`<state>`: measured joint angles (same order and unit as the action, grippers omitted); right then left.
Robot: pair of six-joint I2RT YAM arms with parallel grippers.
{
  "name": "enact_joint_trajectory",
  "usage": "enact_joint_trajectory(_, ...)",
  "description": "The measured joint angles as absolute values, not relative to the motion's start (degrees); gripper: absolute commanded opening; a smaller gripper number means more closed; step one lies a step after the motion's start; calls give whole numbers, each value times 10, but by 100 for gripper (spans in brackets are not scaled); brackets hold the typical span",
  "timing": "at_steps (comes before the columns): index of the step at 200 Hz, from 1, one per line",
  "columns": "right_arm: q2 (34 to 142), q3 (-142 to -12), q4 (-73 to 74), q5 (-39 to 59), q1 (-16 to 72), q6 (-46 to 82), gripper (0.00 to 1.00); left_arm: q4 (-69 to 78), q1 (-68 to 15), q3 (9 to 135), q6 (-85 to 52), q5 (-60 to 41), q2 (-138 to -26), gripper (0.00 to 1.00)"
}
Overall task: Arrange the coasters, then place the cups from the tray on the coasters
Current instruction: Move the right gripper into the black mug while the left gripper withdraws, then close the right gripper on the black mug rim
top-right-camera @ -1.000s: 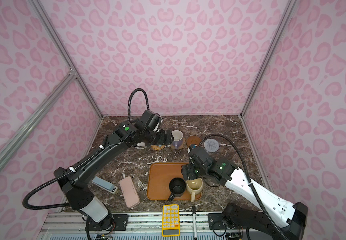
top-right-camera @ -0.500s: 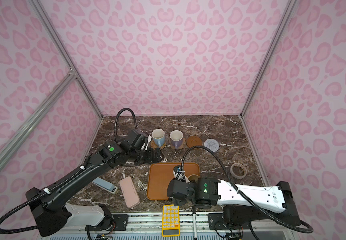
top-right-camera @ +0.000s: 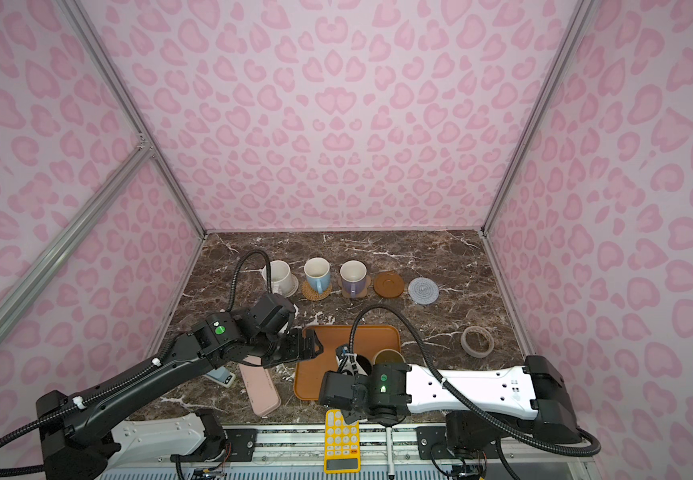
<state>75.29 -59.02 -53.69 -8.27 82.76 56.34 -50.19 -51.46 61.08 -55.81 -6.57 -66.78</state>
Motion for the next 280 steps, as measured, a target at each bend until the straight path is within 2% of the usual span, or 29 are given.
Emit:
enact_joint_trajectory(63, 808, -603, -517, -36, 812, 537, 47, -485, -543, 577, -592, -56, -662, 98)
enact_joint_trajectory(129, 847, -606, -518, 1, 783, 529, 37, -479, -547, 542, -615, -40, -639, 98)
enact_joint_trajectory(145, 856, -614, -519, 3, 780, 525, 39, -479, -547, 540, -617, -39, -639, 98)
enact_joint_trajectory(167, 867, -625, -519, 10, 779, 517, 51, -479, -547, 534, -619, -36, -639, 98)
enact_joint_trajectory(183, 875, -629, -521, 14, 778, 513, 51, -478, -547, 528, -623, -34, -639, 98)
enact_joint_trajectory(217, 898, -646, -540, 9, 765, 514, 42, -475, -547, 519, -626, -30, -636, 98)
enact_joint_trajectory(225, 903, -648, -546, 8, 764, 515, 32, -475, -547, 518, -627, -30, -636, 98)
enact_joint_trajectory(236, 907, -651, -554, 2, 762, 518, 8, -472, -547, 517, -629, -30, -636, 98)
enact_joint_trajectory(241, 908, -651, -556, 5, 761, 519, 4, -470, -547, 515, -629, -30, -636, 98)
enact_joint_trajectory(253, 913, -654, -565, -2, 760, 529, 4, -467, -547, 514, -629, -29, -636, 98)
enact_joint_trajectory(280, 915, -656, -585, -18, 757, 532, 13, -465, -547, 512, -629, -28, -639, 97)
